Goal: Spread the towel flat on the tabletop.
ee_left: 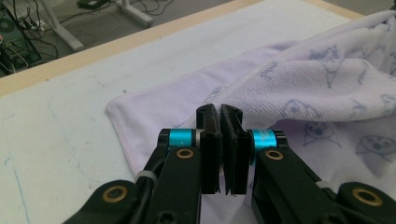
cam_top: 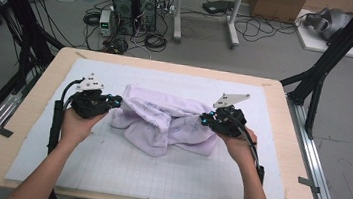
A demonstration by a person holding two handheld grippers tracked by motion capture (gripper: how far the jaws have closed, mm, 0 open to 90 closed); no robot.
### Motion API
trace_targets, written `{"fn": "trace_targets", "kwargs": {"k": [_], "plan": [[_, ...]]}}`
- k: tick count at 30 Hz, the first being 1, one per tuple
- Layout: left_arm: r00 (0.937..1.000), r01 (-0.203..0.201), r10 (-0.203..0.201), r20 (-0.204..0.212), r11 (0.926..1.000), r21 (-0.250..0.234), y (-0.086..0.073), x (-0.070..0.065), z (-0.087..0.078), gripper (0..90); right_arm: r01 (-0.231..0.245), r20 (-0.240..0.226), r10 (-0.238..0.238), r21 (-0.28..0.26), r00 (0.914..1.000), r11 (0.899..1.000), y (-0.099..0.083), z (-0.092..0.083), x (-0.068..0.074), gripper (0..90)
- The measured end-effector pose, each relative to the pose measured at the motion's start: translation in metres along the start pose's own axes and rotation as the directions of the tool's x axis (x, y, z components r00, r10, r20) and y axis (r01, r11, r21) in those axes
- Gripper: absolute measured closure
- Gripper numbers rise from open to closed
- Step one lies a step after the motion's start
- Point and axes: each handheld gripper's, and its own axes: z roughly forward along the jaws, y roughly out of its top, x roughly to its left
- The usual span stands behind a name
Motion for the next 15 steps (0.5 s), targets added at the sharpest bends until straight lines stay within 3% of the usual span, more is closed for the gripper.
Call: {"fn": "trace_targets", "kwargs": {"k": [5,6,10,15], "plan": [[0.9999,0.016,-0.016,-0.001,0.9961,0.086,-0.007,0.002,0.033,85.6,-0.035,0.017,0.033,0.116,0.9993,0.993,-0.011,0.034,-0.010,83.5],[0.9999,0.012,-0.012,0.004,0.9937,0.112,-0.008,0.002,0.038,84.9,-0.041,0.018,0.039,0.118,0.9991,0.992,-0.013,0.039,-0.011,82.9],[0.9986,0.033,-0.038,0.036,0.9921,0.121,-0.010,0.007,0.033,69.2,-0.088,-0.007,0.089,0.082,0.9960,0.993,-0.021,0.044,-0.014,68.4],[0.9992,0.007,-0.010,0.039,0.9971,0.075,-0.014,0.008,0.006,63.1,-0.058,0.010,0.058,-0.006,0.9982,0.998,-0.025,0.017,-0.003,64.9]]}}
